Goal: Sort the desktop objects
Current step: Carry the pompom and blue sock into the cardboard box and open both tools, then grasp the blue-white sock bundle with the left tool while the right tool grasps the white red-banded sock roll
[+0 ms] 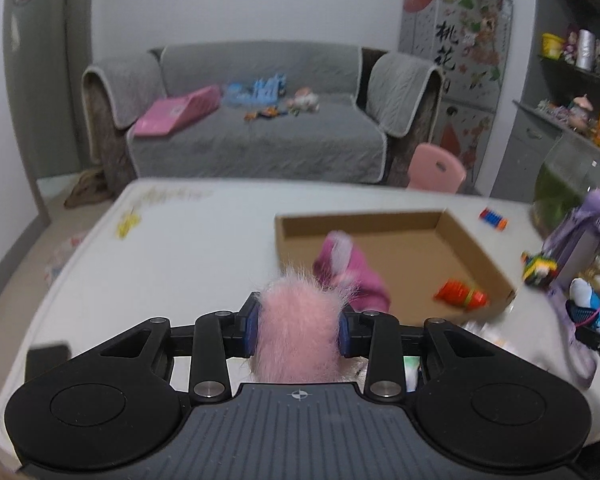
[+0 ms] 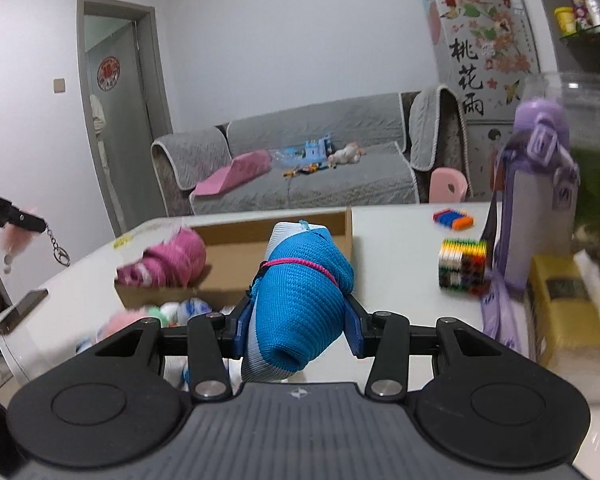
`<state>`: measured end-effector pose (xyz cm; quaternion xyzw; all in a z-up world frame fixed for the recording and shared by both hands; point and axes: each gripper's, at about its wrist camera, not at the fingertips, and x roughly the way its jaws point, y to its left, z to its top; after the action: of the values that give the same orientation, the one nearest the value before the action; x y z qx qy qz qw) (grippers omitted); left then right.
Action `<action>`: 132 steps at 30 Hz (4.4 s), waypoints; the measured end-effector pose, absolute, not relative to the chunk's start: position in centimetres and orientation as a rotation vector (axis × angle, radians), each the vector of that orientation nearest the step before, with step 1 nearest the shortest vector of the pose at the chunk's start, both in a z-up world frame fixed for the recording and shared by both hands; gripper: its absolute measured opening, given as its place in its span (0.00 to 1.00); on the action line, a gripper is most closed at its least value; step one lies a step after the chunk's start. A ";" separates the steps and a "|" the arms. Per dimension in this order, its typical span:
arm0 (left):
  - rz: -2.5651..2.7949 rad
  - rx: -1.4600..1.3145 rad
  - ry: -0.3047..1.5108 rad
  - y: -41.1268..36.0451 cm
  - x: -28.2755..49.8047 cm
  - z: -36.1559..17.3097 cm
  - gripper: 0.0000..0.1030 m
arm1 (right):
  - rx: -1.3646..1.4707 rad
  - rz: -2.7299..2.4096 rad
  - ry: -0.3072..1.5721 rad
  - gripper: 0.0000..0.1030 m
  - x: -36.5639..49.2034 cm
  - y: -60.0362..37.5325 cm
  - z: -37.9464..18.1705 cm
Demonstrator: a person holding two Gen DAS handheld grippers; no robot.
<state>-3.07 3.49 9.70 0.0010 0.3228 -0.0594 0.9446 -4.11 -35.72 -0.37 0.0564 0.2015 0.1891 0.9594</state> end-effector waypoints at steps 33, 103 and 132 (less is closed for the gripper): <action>-0.300 -0.011 0.811 -6.3 15.9 5.7 0.42 | -0.035 0.508 0.478 0.41 10.9 -31.2 4.0; -0.340 0.253 0.672 -9.8 6.2 7.2 1.00 | -0.295 0.572 0.559 0.75 7.1 -32.9 7.9; -0.411 0.200 0.884 -5.1 -4.4 -4.6 1.00 | -0.153 0.543 0.717 0.54 -4.8 -37.6 -3.0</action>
<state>-4.43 -5.10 -4.62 0.0957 0.4239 -0.1969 0.8789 -4.78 -37.64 -3.01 -0.0737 0.3462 0.2619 0.8978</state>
